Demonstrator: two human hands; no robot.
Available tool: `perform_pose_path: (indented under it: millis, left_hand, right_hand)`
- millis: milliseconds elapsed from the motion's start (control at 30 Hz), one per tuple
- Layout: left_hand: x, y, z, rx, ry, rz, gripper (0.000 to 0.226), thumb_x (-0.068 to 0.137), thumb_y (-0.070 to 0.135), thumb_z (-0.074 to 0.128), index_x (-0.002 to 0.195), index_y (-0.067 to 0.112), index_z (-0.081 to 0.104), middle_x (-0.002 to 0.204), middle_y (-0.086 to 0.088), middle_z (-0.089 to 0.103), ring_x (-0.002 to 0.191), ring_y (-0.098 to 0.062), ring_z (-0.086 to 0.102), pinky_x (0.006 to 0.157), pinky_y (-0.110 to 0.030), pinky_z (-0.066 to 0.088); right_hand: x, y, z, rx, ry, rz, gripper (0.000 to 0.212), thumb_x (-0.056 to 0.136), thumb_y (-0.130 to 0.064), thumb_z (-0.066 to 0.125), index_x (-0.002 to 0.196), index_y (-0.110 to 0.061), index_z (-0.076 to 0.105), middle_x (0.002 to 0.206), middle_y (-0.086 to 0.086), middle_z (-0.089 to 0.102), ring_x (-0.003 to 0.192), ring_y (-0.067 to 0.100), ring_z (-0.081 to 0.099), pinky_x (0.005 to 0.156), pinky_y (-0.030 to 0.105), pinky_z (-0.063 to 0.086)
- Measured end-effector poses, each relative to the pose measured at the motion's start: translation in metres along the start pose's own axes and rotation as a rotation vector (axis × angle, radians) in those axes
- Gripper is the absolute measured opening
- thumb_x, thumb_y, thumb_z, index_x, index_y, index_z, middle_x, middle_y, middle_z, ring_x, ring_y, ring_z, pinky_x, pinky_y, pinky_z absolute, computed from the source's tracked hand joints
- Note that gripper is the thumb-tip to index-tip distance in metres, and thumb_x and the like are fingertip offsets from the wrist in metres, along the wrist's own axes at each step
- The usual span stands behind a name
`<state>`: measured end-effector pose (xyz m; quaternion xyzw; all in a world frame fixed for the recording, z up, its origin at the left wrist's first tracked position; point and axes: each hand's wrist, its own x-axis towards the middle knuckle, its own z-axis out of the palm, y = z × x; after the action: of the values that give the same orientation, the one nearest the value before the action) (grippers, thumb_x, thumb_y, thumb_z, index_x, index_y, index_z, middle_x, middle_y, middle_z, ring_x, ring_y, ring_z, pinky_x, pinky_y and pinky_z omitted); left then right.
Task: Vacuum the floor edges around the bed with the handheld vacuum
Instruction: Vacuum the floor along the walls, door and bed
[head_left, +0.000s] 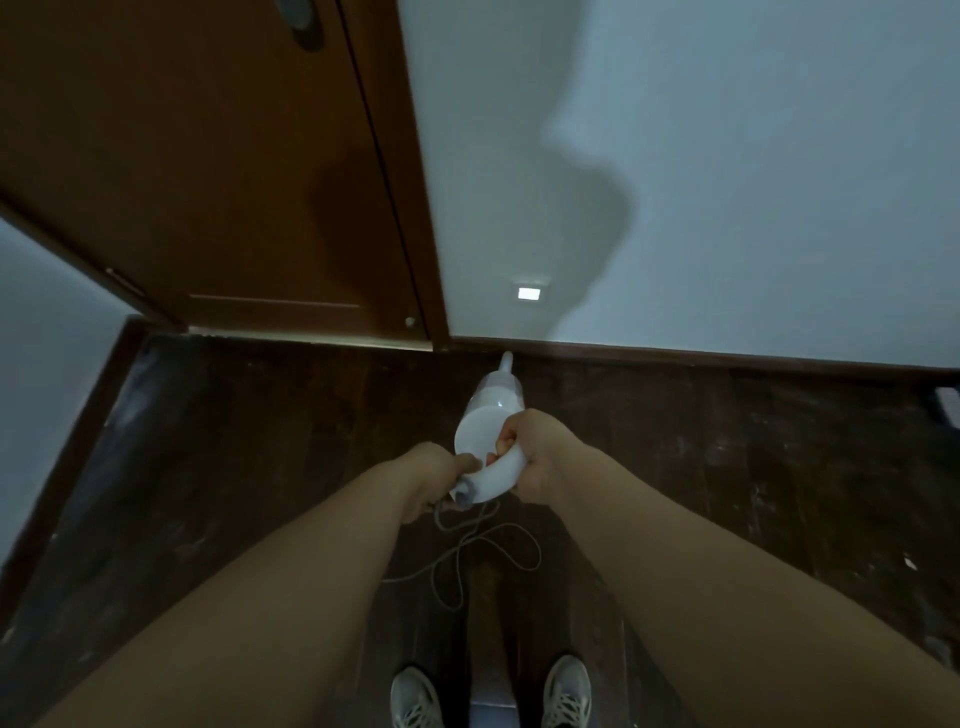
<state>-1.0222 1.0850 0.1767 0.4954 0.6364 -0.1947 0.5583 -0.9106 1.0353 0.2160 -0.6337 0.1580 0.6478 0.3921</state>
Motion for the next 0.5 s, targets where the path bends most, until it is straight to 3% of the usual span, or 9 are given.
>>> perform_pose_path:
  millis: [100,167,267,400,500]
  left_hand:
    - [0.004,-0.012,-0.016,-0.027,-0.004,0.000,0.034,0.091,0.038,0.059,0.082,0.008,0.045,0.081,-0.009,0.051,0.075,-0.022,0.053,0.086,-0.036,0.044]
    - [0.005,-0.019,-0.027,-0.030,-0.009,0.010,0.033,0.091,0.038,0.059,0.089,0.007,0.048,0.084,-0.009,0.053,0.087,-0.026,0.056,0.089,-0.037,0.045]
    - [0.006,-0.028,-0.041,-0.027,0.008,0.010,0.038,0.090,0.040,0.059,0.101,0.004,0.051,0.081,-0.009,0.051,0.090,-0.026,0.054,0.092,-0.038,0.044]
    - [0.005,-0.046,-0.063,0.036,-0.011,0.062,0.030,0.092,0.039,0.057,0.091,0.011,0.050,0.088,-0.009,0.058,0.088,-0.024,0.060,0.091,-0.036,0.048]
    - [0.003,-0.057,-0.077,0.052,-0.015,0.078,0.032,0.094,0.038,0.055,0.100,0.007,0.050,0.091,-0.010,0.059,0.089,-0.024,0.060,0.088,-0.035,0.048]
  right_hand:
    - [0.005,0.001,0.018,-0.059,0.044,0.080,0.047,0.091,0.000,0.049,0.137,-0.003,0.040,0.097,0.019,0.049,0.084,0.023,0.050,0.096,0.029,0.044]
    - [0.005,0.005,0.029,-0.042,0.032,0.060,0.050,0.088,0.002,0.051,0.136,-0.006,0.040,0.113,0.019,0.050,0.090,0.025,0.052,0.093,0.031,0.047]
    - [0.008,0.014,0.041,-0.034,0.028,0.033,0.051,0.086,0.003,0.051,0.135,-0.008,0.040,0.116,0.018,0.049,0.095,0.024,0.052,0.090,0.031,0.048]
    - [0.012,0.025,0.059,-0.064,-0.003,0.009,0.056,0.083,0.002,0.051,0.136,-0.013,0.041,0.123,0.018,0.050,0.093,0.025,0.055,0.075,0.031,0.052]
    - [0.011,0.035,0.073,-0.055,-0.013,0.013,0.053,0.085,0.001,0.050,0.136,-0.013,0.040,0.122,0.017,0.050,0.103,0.026,0.054,0.090,0.033,0.050]
